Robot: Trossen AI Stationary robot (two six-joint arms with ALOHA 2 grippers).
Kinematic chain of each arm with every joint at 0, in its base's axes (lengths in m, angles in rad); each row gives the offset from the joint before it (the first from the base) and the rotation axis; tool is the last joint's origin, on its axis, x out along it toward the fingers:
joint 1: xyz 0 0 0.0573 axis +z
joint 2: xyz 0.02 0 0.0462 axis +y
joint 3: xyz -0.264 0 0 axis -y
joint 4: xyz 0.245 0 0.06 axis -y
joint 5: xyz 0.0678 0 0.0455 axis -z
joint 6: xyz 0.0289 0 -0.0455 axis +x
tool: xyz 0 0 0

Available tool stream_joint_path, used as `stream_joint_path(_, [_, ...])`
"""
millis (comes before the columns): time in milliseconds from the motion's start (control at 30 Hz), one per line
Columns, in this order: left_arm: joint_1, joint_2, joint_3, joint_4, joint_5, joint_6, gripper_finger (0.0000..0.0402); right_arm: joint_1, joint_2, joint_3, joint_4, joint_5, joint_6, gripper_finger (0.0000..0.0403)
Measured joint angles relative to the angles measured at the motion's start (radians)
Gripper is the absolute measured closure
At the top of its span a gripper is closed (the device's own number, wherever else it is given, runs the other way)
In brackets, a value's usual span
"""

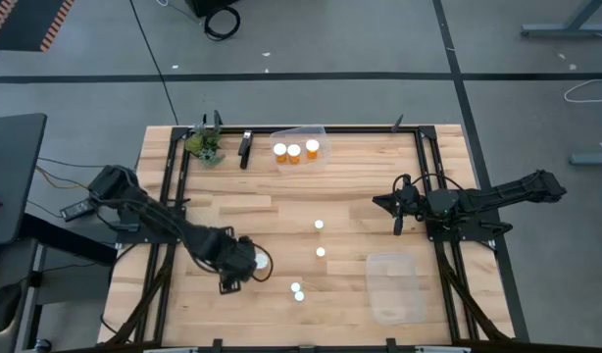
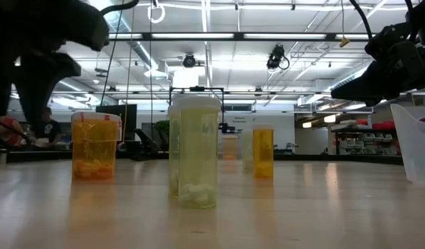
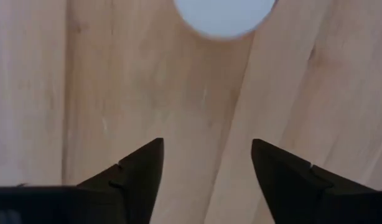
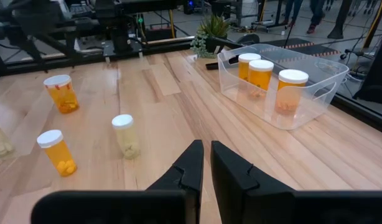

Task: Pick and place medicine bottles into bin by pill shape (circle, oval)
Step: Put the big orange pill bottle into the top transparent bin

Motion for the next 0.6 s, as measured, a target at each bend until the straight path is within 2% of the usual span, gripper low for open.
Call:
stream_joint_path(267, [-0.019,0.117,0.000,0.063,-0.001,-0.008,0.0079,0.000,0.008,0.000,0.000,0.000,0.000,0.0366])
stream_joint_path(433, [-0.019,0.155,0.000,0.100,0.000,0.006,0.0063,0.000,0.008,0.000,0.000,0.000,0.000,0.0366])
stream_joint_path(600, [-0.019,0.170,0.000,0.224,-0.033,0.079,0.0060,0.000,0.008,0.000,0.000,0.000,0.000,0.0366])
